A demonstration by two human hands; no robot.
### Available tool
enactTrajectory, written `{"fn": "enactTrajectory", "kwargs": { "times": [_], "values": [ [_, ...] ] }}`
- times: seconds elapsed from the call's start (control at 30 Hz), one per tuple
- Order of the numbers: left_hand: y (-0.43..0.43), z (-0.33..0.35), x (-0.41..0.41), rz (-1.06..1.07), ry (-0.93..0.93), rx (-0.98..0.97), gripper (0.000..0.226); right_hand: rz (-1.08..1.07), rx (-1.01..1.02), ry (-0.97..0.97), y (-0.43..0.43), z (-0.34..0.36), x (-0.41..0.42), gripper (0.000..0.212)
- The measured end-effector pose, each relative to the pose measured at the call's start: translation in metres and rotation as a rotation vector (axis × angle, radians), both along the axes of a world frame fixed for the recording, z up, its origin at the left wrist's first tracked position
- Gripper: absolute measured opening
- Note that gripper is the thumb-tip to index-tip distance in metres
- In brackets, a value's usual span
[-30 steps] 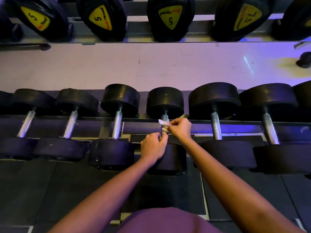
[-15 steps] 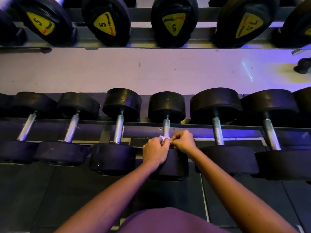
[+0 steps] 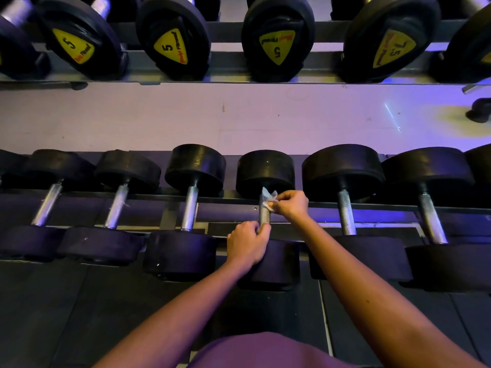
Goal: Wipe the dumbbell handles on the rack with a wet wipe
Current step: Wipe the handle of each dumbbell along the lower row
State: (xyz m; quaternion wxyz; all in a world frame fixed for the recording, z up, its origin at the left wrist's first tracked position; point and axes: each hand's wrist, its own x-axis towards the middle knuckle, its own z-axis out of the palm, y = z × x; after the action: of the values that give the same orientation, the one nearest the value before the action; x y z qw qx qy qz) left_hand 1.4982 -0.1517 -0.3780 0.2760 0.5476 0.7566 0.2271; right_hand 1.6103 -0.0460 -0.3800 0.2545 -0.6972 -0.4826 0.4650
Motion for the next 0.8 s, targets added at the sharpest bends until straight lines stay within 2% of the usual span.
{"fn": "enactTrajectory", "kwargs": {
  "times": [0.13,0.27,0.4,0.57,0.7,0.8],
  "values": [
    [0.000,0.000,0.000,0.013,0.000,-0.002,0.045,0.115,-0.115,-0.016,-0.027,-0.007,0.013,0.025],
    [0.000,0.001,0.000,0.019,-0.012,-0.004,0.042,0.195,-0.135,-0.006,-0.051,-0.018,0.023,0.020],
    [-0.001,0.003,0.001,0.032,-0.012,0.002,0.044,0.107,-0.094,0.021,-0.040,-0.014,0.018,0.023],
    [-0.003,0.002,0.001,0.031,-0.028,0.021,0.046,-0.063,0.031,0.081,0.001,0.003,-0.001,0.016],
    [-0.004,0.003,0.000,0.030,-0.064,0.032,0.045,-0.061,-0.021,0.105,0.000,0.003,-0.001,0.012],
    [-0.004,0.002,-0.002,0.046,-0.088,0.049,0.045,-0.002,-0.106,0.064,-0.023,-0.003,0.004,0.020]
  ]
}}
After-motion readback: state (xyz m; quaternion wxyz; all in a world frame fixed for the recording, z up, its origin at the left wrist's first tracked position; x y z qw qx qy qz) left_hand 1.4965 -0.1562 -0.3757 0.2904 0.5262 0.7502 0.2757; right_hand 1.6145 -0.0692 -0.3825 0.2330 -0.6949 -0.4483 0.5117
